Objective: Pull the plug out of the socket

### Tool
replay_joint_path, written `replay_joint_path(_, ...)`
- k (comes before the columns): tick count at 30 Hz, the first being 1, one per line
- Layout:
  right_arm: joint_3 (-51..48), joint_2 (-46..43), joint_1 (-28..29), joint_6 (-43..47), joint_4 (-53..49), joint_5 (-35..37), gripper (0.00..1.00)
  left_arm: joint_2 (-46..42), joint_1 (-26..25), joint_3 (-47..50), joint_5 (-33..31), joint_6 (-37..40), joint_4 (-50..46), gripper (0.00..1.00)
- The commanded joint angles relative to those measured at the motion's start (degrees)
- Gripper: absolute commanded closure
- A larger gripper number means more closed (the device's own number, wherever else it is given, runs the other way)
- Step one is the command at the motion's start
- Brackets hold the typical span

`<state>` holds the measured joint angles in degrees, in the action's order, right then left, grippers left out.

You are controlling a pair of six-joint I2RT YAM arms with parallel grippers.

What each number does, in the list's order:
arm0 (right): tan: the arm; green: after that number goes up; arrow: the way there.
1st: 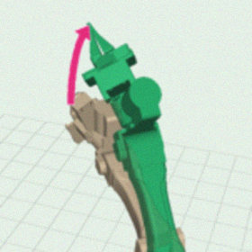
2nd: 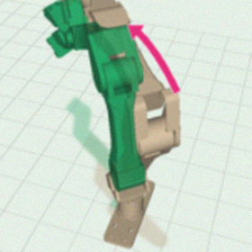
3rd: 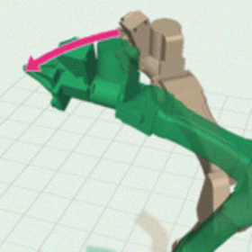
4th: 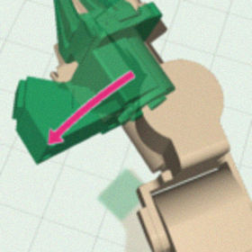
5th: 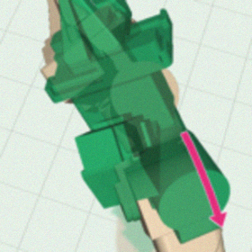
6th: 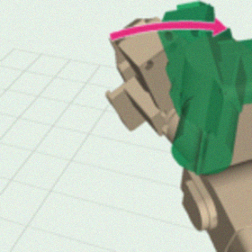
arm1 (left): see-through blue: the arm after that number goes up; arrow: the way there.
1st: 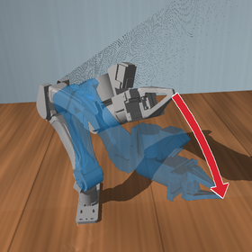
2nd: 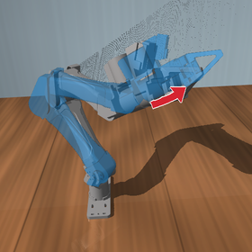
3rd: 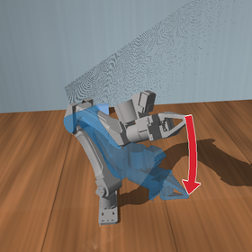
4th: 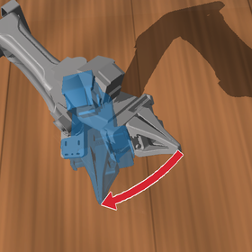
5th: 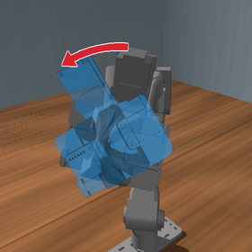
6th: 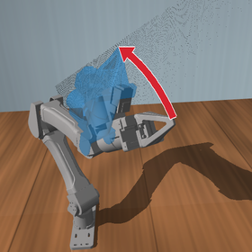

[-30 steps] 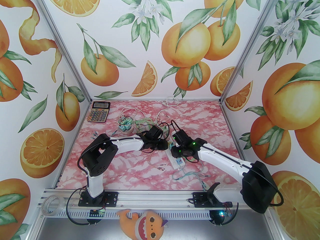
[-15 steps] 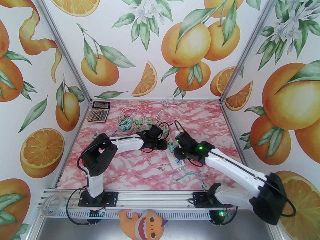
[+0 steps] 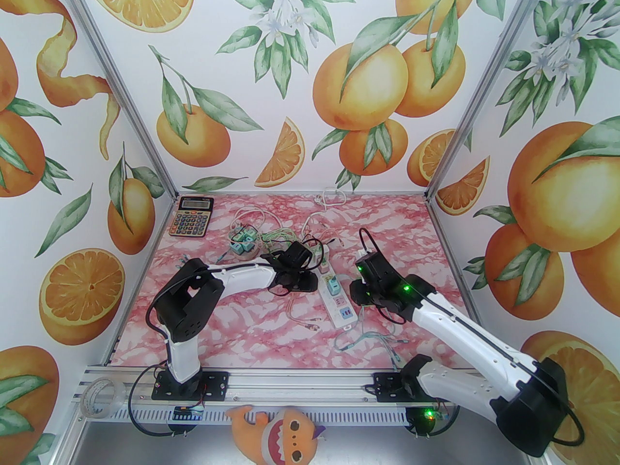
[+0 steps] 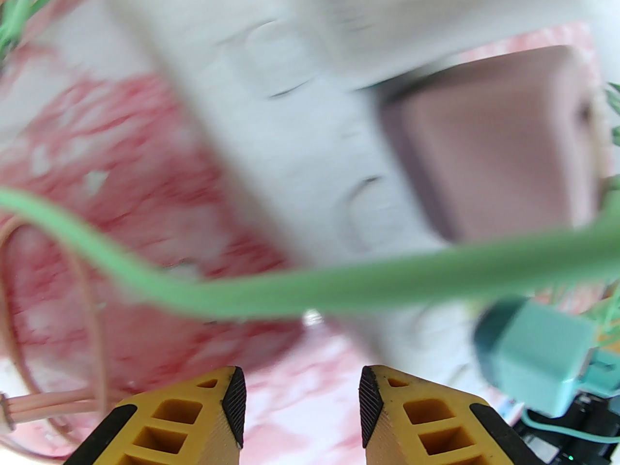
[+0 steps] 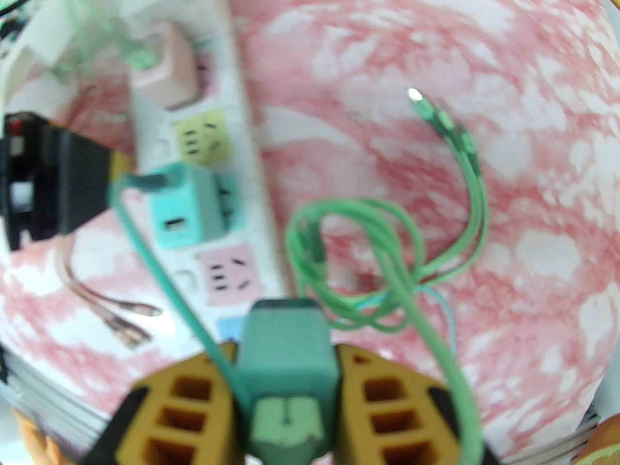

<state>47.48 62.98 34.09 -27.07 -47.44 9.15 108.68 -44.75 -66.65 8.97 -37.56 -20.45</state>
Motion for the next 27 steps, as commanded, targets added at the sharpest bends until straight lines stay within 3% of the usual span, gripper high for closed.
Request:
replay_joint_path(1,-0.1,2.7,-0.2,-1.6,-2.0,5.5,0.75,-1.6,0.2,-0.4,-0.7,0.6,-2.0,0.54)
replay_joint_path(13,1.8,16.3,-0.2,-3.5,-3.0,10.5,0.69,-2.0,-0.2,-0.2,-0.4,0.4,-1.7,0.51)
replay_joint_path(15,2.1,17.4,-0.2,-3.5,-2.9,10.0,0.63,-1.9,-0.3,-0.4,-0.3,0.4,-1.8,0.5)
replay_joint_path(17,2.6,17.7,-0.2,-3.4,-2.9,9.2,0.48,-1.9,-0.5,-0.7,-0.2,0.4,-1.7,0.5)
replay_joint_path(21,3.4,16.4,0.0,-3.2,-3.6,7.9,0.43,-2.0,-0.5,-1.1,0.0,0.5,-1.8,0.49)
replay_joint_path(27,7.0,10.6,0.7,-2.6,-6.9,5.3,0.25,-2.5,-0.3,-1.7,-0.1,0.7,-2.3,0.48)
